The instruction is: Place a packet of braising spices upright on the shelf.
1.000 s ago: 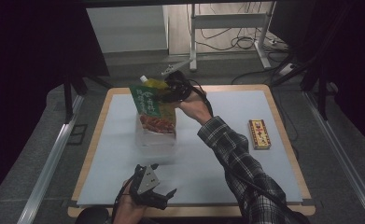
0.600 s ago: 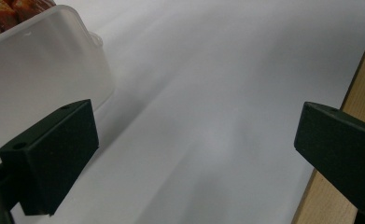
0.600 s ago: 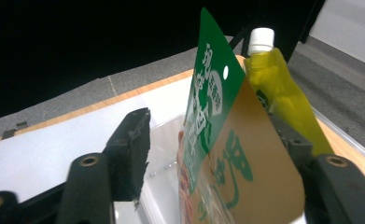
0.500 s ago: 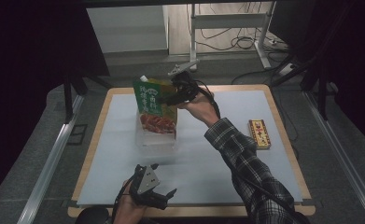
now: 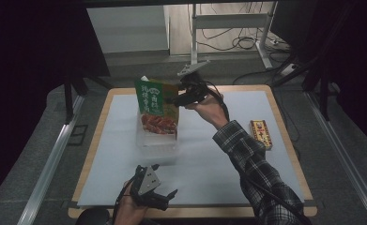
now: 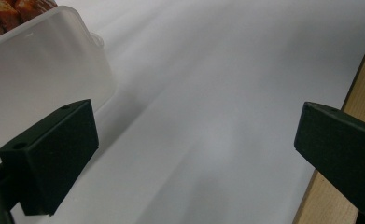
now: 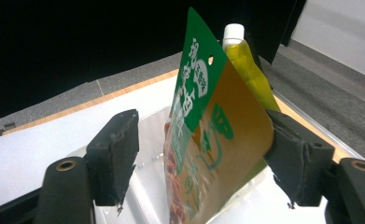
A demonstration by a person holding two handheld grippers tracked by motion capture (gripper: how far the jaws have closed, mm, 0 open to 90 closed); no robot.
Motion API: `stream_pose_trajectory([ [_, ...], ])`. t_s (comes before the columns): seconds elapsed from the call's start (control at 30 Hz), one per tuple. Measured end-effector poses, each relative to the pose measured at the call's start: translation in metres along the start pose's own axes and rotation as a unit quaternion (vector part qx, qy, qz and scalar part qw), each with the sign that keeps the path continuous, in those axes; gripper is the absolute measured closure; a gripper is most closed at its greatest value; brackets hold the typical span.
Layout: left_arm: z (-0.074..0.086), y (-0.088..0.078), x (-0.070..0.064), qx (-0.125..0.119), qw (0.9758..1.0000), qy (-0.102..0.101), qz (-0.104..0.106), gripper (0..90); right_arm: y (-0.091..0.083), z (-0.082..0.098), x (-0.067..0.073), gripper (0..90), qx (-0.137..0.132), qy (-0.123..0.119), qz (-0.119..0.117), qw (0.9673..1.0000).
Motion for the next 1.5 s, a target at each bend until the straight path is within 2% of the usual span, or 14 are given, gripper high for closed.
stream_pose_trajectory([
  [0.27, 0.0, 0.0, 0.0, 0.0, 1.0, 0.0, 0.0, 0.0, -0.009, 0.006, 0.0, 26.8, -0.005, 0.0, 0.002, 1.0],
  [0.3, 0.0, 0.0, 0.0, 0.004, 1.0, 0.005, -0.001, 0.0, -0.01, 0.007, 0.0, 26.3, -0.005, 0.0, 0.002, 1.0],
  [0.37, 0.0, 0.0, 0.0, 0.0, 1.0, 0.0, 0.0, 0.0, -0.012, 0.008, 0.0, 25.7, -0.006, 0.002, 0.003, 1.0],
  [0.9, 0.0, 0.001, -0.001, 0.006, 1.0, 0.0, 0.001, 0.0, -0.029, 0.021, 0.003, 19.7, -0.012, 0.005, 0.001, 0.9999],
  [1.5, 0.0, 0.001, 0.0, 0.011, 0.9999, 0.003, 0.002, 0.0, -0.048, 0.041, 0.005, 16.3, -0.002, 0.01, 0.005, 0.9999],
])
Point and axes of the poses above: each handheld gripper's, and its own axes: y roughly forward along the jaws, z roughly out of its underside, x roughly to its left, the point moved 2 cm from there along y, roughly forward along the jaws, and after that the axes turned 5 degrees about -z, right-handed, at the moved point
